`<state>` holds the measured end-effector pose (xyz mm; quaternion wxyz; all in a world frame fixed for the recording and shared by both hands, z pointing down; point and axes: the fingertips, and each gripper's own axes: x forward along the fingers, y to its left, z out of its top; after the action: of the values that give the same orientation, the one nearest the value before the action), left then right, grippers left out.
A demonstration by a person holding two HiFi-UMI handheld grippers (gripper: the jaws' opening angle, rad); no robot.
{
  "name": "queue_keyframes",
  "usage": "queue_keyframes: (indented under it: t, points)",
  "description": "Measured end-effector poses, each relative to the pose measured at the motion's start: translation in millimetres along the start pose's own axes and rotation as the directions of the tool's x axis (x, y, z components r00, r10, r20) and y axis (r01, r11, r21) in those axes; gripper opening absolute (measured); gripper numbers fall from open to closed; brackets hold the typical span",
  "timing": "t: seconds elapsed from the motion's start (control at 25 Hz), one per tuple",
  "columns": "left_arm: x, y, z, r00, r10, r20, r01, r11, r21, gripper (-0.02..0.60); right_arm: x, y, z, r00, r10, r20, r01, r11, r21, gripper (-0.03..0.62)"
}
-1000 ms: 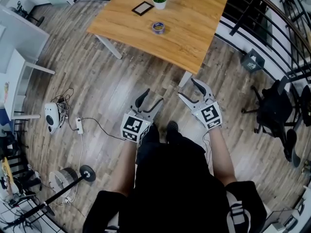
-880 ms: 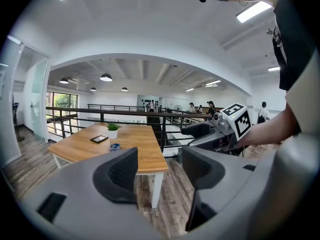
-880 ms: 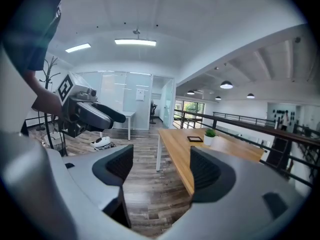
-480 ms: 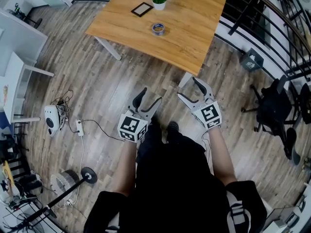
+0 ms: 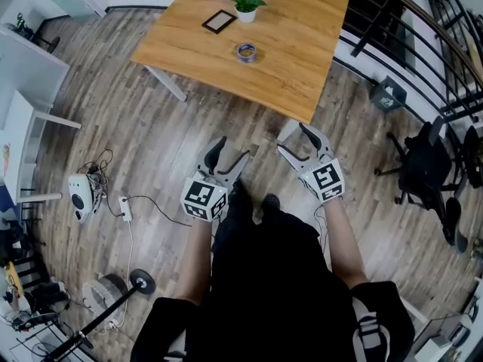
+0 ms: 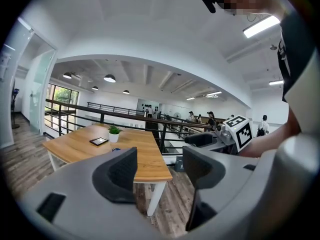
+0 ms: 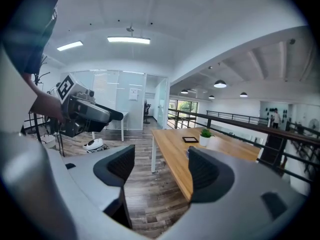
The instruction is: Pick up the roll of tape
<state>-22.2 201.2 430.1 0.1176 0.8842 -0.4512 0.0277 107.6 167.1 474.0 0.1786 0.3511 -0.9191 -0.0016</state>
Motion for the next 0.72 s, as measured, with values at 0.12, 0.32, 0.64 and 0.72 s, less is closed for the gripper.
queue_keyframes:
  t: [0.12,0.32,0.64,0.72]
  points:
    - [0,14,2,1.0,-0.013,-0.01,0.013,1.0,0.002,0.285,13,-1,7,1.0,-0.024,0.002,0.024,1.0,0.009,0.351]
    - [6,41,15,0.999,-0.037,-0.003,0.037,0.999,0.01,0.285,36,-3,10,0.999,-0.044,0.0,0.044,0.999,0.025,0.351]
    - [14,86,24,0.996,-0.083,-0.011,0.083,0.996,0.015,0.285,73,-4,24,0.996,-0.092,-0.018,0.093,0.995,0.043,0.351]
    - [17,95,23,0.995,-0.095,-0.018,0.095,0.995,0.02,0.285,82,-4,24,0.995,-0.101,-0.017,0.102,0.994,0.044,0.351]
